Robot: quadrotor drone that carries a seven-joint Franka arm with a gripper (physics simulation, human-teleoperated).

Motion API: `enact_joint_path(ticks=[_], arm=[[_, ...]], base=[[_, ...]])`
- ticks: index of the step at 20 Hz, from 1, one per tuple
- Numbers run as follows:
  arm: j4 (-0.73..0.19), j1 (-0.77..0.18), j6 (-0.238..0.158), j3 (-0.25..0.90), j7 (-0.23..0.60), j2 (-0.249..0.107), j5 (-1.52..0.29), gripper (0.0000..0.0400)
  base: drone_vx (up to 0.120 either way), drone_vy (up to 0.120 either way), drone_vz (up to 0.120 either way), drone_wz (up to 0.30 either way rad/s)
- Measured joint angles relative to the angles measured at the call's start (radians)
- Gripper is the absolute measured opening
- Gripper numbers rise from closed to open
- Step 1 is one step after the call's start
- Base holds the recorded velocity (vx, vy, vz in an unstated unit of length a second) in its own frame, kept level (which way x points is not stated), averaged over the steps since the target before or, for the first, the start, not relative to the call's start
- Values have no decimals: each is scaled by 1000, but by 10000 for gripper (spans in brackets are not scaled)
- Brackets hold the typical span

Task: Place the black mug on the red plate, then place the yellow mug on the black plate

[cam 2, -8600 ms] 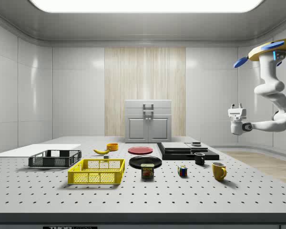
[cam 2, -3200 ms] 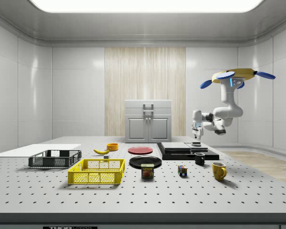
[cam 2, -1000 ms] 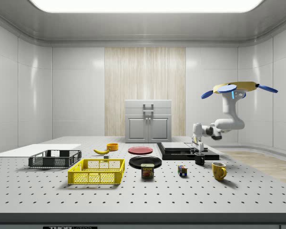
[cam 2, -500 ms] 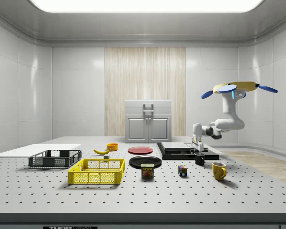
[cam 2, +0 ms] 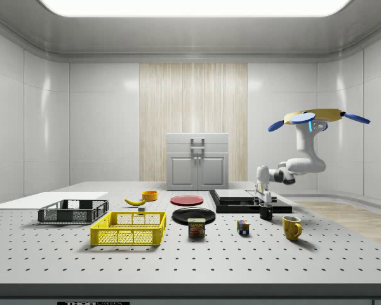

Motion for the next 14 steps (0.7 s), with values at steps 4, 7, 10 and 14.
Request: enact_joint_path(ticks=[4,7,10,14], arm=[[1,-3,10,-1,2,-10,2,165],[2,-5,17,-1,4,-17,4,136],[3,-8,23,0,6,-23,7,122],[3,-11,31,1,8,-32,11,114]], base=[[0,0,0,0],[0,0,0,0],[0,0,0,0],[0,0,0,0]])
